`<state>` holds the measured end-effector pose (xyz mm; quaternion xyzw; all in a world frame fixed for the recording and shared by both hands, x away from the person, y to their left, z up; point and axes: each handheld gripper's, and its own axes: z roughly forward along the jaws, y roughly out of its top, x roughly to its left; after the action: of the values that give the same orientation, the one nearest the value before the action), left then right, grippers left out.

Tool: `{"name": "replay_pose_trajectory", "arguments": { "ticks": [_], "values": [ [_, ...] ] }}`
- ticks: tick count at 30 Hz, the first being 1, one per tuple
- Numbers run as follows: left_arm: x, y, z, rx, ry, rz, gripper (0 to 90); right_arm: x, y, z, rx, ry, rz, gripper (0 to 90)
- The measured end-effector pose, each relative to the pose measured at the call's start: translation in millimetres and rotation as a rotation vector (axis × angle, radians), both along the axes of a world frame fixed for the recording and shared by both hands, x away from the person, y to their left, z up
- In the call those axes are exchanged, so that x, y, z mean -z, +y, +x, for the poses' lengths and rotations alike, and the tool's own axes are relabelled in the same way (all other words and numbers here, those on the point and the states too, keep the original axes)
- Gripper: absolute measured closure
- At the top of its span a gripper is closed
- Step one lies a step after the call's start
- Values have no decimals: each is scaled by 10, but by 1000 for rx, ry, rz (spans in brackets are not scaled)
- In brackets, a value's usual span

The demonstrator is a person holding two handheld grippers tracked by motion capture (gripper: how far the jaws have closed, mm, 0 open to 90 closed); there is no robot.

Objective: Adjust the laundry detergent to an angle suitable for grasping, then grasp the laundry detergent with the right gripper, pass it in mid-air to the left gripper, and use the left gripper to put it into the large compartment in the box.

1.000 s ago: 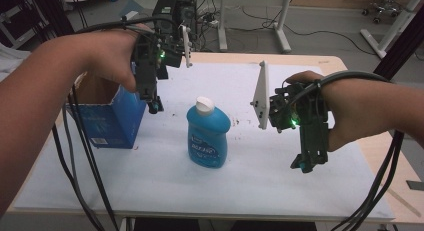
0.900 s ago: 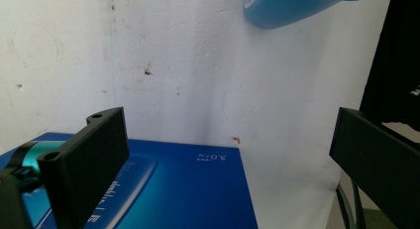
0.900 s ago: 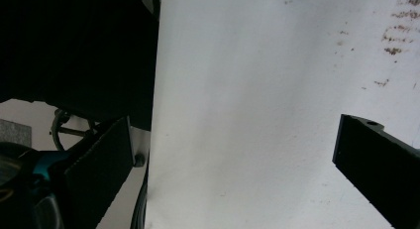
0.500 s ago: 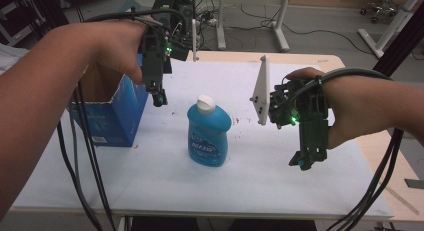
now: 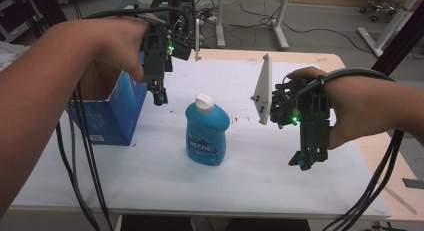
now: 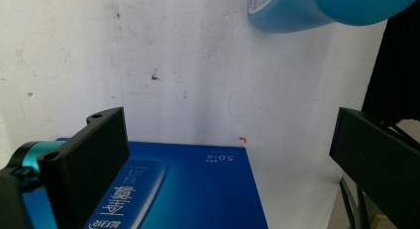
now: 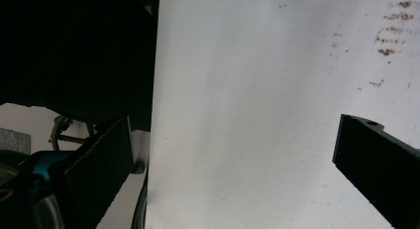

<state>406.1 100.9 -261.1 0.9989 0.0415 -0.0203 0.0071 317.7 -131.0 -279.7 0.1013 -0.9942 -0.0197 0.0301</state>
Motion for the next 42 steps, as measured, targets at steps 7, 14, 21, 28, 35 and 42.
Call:
{"name": "replay_pose_trajectory", "arguments": {
  "ticks": [7,14,21,28,35,42],
  "values": [
    [-5,-9,-20,-1,-6,6,18,-19,-24,-17,3,-8,5,17],
    [-21,20,-13,-6,-10,-6,18,-39,-35,-8,-4,-7,20,17],
    [-8,43,18,1,-9,-4,18,-44,-81,4,32,-17,16,18],
    [-13,40,4,8,-14,-10,18,-26,-121,1,72,0,69,18],
    [-13,39,-2,16,-18,-12,18,13,-222,26,160,27,168,18],
    [-20,57,-8,18,-24,-14,18,125,-299,66,246,32,300,18]
  ]
}}
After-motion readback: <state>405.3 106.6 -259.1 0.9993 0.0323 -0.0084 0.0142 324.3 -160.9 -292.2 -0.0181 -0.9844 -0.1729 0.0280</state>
